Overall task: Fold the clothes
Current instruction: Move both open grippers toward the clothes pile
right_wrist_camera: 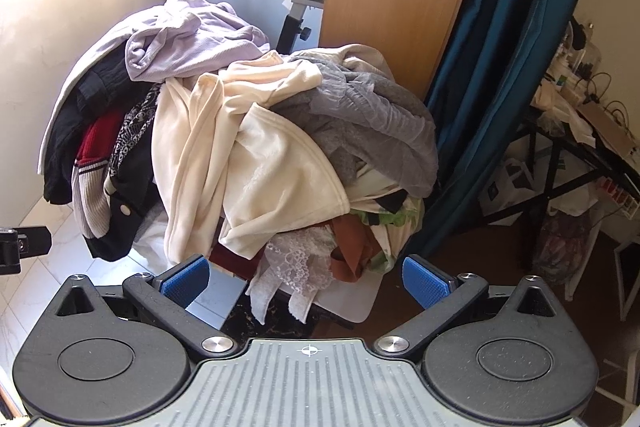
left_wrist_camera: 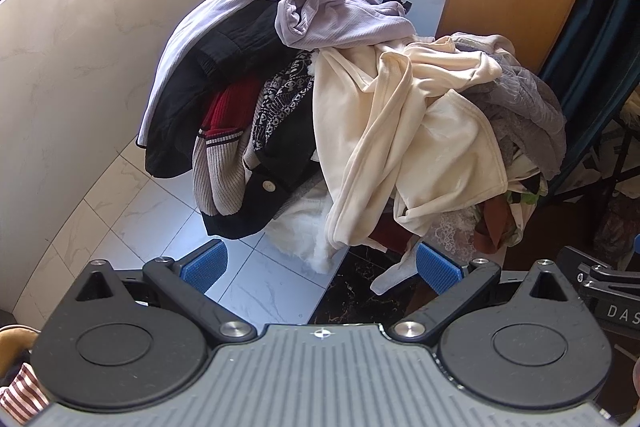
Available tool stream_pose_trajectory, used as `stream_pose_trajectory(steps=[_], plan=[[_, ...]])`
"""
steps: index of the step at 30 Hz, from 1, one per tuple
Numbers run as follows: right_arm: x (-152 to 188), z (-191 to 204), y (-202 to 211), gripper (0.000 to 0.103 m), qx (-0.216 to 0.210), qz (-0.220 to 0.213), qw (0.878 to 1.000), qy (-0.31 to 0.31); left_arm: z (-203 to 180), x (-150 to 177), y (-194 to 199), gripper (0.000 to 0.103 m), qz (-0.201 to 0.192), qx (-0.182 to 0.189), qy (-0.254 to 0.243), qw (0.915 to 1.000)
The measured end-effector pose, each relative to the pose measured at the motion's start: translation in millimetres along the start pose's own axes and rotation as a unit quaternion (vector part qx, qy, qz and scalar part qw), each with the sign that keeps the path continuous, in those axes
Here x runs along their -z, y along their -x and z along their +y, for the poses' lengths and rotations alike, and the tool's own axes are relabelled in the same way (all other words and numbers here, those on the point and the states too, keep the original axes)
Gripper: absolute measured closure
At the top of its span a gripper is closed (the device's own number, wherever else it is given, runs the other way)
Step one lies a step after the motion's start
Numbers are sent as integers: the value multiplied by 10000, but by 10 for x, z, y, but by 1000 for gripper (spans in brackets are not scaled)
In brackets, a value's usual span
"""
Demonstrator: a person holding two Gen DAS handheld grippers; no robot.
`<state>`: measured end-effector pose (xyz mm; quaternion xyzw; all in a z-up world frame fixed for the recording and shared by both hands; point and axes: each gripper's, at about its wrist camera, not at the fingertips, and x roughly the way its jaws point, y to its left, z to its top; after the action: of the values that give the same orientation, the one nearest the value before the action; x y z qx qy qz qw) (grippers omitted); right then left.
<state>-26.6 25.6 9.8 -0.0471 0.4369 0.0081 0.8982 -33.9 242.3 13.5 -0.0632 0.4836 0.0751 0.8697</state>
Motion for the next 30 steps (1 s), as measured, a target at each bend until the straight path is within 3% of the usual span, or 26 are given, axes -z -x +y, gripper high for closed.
stream_pose_trajectory(steps=[12,19,23,30], plan=[[33,67,139,1,-199,-265,9979,-552,429,41,29,1,-120,170,364,9991],[15,318,131,1,-610,-97,9953,-744,785,99,10,1,-73,258,618,9977],[44,480,144,1,-360,-192,9975,-584,998,158,0,1,-87,361,859,9956],[-8,582,9,1,-370,-91,9984,-415,1094,187,-40,1,-121,370,952,9947]])
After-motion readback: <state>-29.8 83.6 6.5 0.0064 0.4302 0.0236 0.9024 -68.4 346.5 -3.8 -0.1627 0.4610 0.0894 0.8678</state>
